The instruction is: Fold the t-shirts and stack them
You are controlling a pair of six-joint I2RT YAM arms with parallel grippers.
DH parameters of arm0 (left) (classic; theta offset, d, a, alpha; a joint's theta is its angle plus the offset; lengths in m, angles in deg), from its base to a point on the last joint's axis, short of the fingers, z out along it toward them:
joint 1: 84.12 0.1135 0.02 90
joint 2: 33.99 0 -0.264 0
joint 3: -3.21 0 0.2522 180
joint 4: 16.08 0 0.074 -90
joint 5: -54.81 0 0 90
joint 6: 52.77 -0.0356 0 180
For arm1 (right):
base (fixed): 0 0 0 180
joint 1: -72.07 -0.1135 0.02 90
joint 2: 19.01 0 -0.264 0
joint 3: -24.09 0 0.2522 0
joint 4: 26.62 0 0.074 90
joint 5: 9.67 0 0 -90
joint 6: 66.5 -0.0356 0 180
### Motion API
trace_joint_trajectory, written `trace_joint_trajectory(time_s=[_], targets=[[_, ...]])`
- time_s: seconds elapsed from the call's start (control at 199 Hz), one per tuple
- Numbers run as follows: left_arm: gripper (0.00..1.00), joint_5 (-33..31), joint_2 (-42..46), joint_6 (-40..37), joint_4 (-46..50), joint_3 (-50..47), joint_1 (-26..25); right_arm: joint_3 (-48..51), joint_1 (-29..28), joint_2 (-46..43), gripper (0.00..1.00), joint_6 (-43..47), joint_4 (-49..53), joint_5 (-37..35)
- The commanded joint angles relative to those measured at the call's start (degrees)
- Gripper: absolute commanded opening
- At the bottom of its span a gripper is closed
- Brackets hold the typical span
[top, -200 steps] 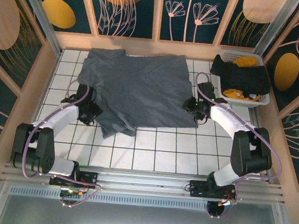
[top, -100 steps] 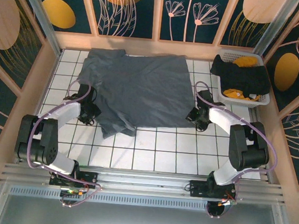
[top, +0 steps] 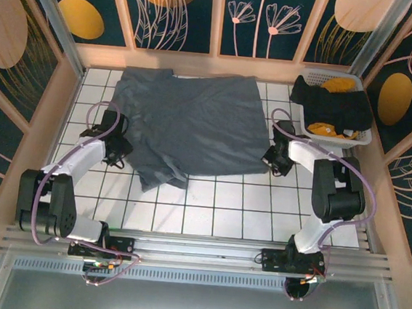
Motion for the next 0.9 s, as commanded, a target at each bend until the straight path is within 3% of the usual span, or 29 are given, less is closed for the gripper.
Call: trace_joint_trajectory(time_s=[0.0, 0.11, 0.236, 0.521, 0.742, 0.898], targets=[[0.44, -1.8, -3.5, -3.3, 0.0, 3.0, 0.8, -1.6, 5.1, -0.8, 0.00, 0.9, 0.4, -6.5], [0.42, -0.1, -6.6, -4.6, -2.6, 4.5, 0.9, -5.6, 7.6, 0.5, 0.00, 5.1, 1.9, -4.8], [0.39, 2.3, -9.0, -5.2, -3.9, 4.9, 0.9, -8.6, 8.0, 1.3, 0.00, 6.9, 4.3, -7.9], [0.42, 8.4, -6.6, -3.2, -4.0, -0.6, 0.9, -11.3, 8.4, -0.1, 0.00, 6.6, 6.7, -8.5], [0.35, 3.6, -7.5, -4.4, -3.3, -1.4, 0.9, -10.4, 7.1, -0.4, 0.00, 5.9, 6.6, -6.5], [0.16, -2.9, -12.0, -8.0, -6.5, 3.7, 1.0, -8.9, 5.3, -1.1, 0.00, 4.8, 6.6, -6.7]])
